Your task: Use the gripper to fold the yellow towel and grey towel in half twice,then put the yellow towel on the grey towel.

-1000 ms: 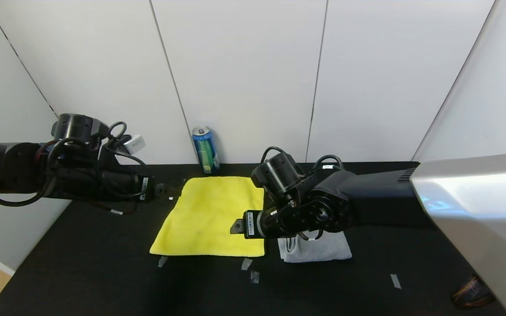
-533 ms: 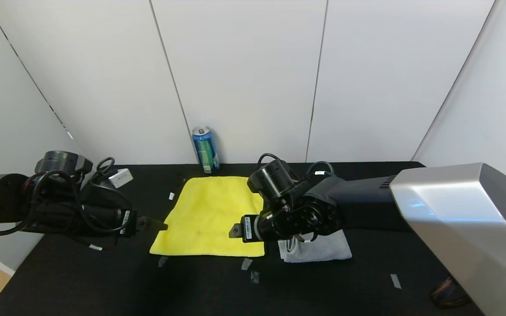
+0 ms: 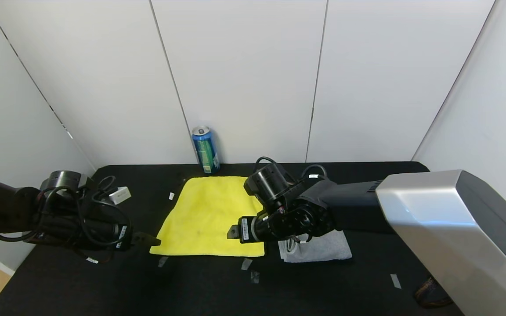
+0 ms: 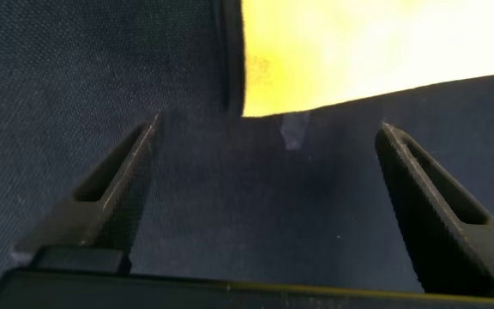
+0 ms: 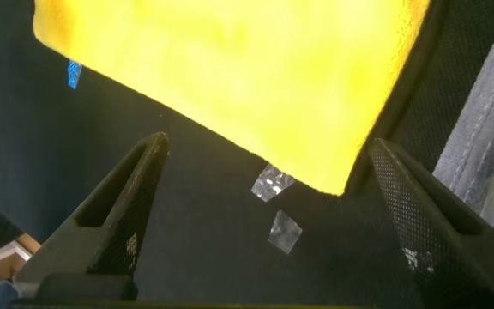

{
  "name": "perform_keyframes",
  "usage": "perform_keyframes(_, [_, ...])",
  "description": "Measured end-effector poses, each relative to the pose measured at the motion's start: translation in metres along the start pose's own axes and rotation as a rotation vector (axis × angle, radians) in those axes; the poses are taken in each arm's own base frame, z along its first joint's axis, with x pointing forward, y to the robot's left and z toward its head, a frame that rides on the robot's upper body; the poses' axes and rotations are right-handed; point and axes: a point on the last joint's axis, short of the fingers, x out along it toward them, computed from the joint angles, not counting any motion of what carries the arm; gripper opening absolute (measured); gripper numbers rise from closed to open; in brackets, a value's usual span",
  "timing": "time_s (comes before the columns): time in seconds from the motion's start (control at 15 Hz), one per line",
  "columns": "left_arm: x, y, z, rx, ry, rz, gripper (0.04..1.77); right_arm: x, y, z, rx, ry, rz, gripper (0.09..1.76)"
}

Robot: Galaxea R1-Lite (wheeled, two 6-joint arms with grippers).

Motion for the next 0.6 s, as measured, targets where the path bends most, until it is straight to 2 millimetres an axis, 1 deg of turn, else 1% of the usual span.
perform_keyframes(0.2, [0.01, 0.003, -0.001, 0.008, 0.014, -0.007, 1.72, 0.002, -0.004, 0.001, 0.006, 0.002, -0.008, 1.7])
perform_keyframes(0.6, [0.026, 0.002, 0.0, 0.018, 0.039, -0.038, 1.72, 0.008, -0.011, 0.0, 0.015, 0.008, -0.021, 1.7])
